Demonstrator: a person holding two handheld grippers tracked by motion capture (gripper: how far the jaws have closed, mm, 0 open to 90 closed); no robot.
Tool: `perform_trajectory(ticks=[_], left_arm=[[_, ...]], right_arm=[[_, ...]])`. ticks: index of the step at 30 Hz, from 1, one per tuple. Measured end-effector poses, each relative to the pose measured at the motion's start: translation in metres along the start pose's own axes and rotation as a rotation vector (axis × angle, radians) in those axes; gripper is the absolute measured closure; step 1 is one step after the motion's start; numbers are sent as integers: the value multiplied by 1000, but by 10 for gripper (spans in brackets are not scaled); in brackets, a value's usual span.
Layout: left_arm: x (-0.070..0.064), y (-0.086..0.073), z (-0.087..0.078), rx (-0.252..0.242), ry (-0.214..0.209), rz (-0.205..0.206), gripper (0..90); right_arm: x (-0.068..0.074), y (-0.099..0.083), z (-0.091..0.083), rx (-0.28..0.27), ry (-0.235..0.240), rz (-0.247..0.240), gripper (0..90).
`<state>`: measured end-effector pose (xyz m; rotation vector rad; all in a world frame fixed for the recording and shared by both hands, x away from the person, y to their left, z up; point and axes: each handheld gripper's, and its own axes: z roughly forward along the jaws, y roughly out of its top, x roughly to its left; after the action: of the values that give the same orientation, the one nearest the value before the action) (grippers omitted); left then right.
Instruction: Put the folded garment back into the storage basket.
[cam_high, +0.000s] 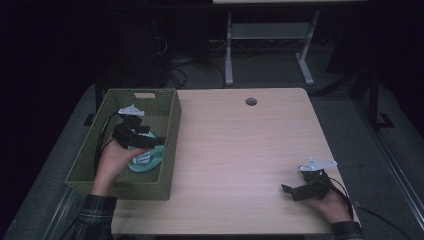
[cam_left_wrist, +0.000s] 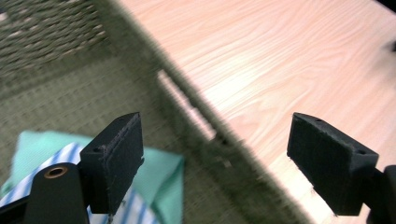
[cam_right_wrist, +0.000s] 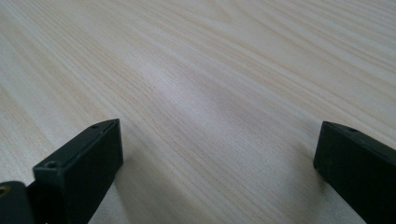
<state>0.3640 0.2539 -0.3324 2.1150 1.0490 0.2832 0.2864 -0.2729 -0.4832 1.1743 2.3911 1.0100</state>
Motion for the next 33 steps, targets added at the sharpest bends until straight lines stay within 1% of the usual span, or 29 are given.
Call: perform_trajectory(ticks=[7,15,17,20,21,24,28,29,33], left_arm=[[-22,9,8,-20,-33,29,179],[-48,17,23,-12,-71,83,178],[-52,18,26,-10,-80,92,179],[-61,20,33,-7,-93,107,178],[-65,20,36,-3,-103,116,178],[-73,21,44,5,-129,127,179],[-87,20,57,20,-150,148,179],[-92,20,61,28,-155,162,178],[-103,18,71,34,-164,177,178]], right_arm=[[0,0,0,0,0,1,10],[0,0,0,0,0,0,10],[0,0,0,0,0,0,10],[0,0,0,-2,-1,-2,11],[0,0,0,-2,-1,-4,10],[0,0,0,-2,-1,-3,10],[0,0,0,-2,1,-6,11],[0,0,0,-5,0,-5,11],[0,0,0,-3,0,-6,10]])
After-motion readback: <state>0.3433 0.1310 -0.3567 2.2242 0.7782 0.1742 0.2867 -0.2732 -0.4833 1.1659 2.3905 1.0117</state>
